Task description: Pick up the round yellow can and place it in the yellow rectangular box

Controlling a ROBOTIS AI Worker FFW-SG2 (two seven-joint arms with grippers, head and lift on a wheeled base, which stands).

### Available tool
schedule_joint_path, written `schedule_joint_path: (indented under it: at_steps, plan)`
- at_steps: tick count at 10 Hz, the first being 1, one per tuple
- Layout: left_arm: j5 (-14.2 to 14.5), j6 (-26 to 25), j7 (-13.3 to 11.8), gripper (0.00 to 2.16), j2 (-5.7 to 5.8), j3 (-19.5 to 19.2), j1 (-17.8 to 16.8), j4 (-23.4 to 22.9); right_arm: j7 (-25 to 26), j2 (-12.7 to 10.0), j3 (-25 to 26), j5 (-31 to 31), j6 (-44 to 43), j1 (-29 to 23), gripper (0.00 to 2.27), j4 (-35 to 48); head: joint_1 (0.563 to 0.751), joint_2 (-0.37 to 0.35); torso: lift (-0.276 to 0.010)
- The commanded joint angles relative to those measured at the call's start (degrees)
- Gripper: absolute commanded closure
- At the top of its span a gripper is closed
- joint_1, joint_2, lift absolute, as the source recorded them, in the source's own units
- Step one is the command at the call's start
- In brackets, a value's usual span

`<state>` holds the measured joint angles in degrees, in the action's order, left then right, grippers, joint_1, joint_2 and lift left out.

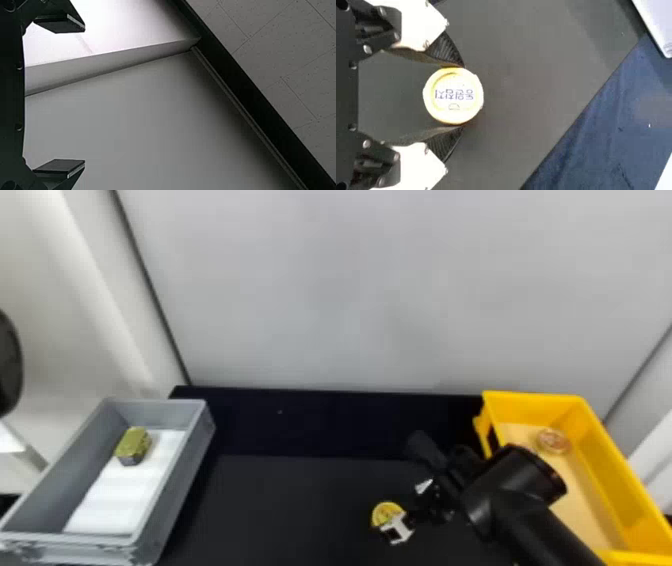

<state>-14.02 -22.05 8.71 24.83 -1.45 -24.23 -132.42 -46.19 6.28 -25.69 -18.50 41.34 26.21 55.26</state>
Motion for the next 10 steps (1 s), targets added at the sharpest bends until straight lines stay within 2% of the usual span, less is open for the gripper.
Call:
schedule_joint_path:
  at_steps: [1,4,7,10]
  plan:
    - [0.0,-0.4,-0.1,0.09,0.06,-0.3,0.3,-0.4,-1.0,0.9,0.5,-1.1,2.5,-1.0,0.7,4.4,0.663,0.054,-0.01]
    - [0.0,-0.7,-0.1,0.09,0.23,-0.3,0.4,-0.6,-2.7,1.9,1.0,-2.4,5.2,-2.3,0.72,8.9,0.663,0.054,-0.01]
    - [0.0,-1.1,-0.1,0.09,0.32,-0.4,0.3,-0.7,-6.1,4.9,1.3,-5.5,9.0,-3.3,0.72,17.8,0.663,0.054,-0.01]
    - [0.0,-1.6,-0.1,0.09,0.59,-0.2,0.2,-0.9,-8.2,6.4,5.7,-10.3,12.0,-3.3,0.72,26.7,0.663,0.054,-0.01]
